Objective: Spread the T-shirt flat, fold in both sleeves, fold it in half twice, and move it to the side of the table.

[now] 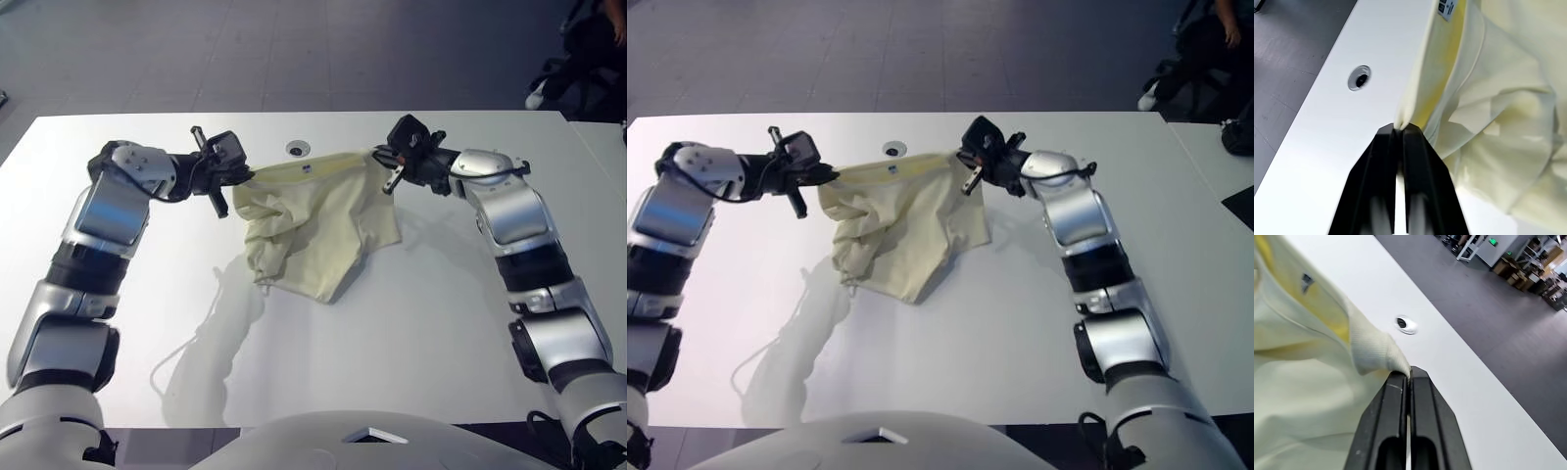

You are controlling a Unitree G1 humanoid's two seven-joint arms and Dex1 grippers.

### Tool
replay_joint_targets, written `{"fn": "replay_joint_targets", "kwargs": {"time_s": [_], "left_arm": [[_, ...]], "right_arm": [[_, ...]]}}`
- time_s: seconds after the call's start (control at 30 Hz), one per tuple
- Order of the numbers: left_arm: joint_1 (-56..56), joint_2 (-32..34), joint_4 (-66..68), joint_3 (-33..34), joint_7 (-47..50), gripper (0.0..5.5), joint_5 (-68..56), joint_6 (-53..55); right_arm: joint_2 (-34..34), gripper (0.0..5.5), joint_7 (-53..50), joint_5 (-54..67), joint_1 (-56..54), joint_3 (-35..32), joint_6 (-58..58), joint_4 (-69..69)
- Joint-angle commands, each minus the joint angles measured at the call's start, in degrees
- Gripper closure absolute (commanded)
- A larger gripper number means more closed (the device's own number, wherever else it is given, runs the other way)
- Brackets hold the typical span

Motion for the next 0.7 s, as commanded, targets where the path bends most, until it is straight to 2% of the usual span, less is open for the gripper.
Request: {"fn": "replay_joint_targets", "kwargs": {"time_s": [0.03, 0.2, 0.47, 0.57, 0.7], "left_arm": [[-23.44, -11.28, 34.99, -1.86, 11.15, 5.49, 7.9, -11.54], [-36.28, -15.71, 51.43, -1.59, 25.17, 5.5, 11.8, -17.14], [-46.09, -17.24, 59.77, 1.45, 43.43, 5.5, 15.8, -24.57], [-45.8, -17.4, 60.13, 1.32, 44.27, 5.5, 17.54, -26.28], [-41.67, -17.42, 59.49, -0.11, 39.98, 5.5, 20.07, -28.07]], "right_arm": [[5.22, 5.5, -8.77, -5.9, -22.94, -0.83, -16.29, 36.54], [7.15, 5.5, -21.4, -11.18, -35.54, 0.49, -23.37, 50.99], [6.77, 5.5, -36.16, -17.51, -44.95, -1.0, -28.16, 58.4], [7.05, 5.5, -36.85, -18.73, -44.86, -1.47, -29.55, 58.7], [7.61, 5.5, -33.25, -19.38, -40.98, -1.78, -31.23, 58.59]]}}
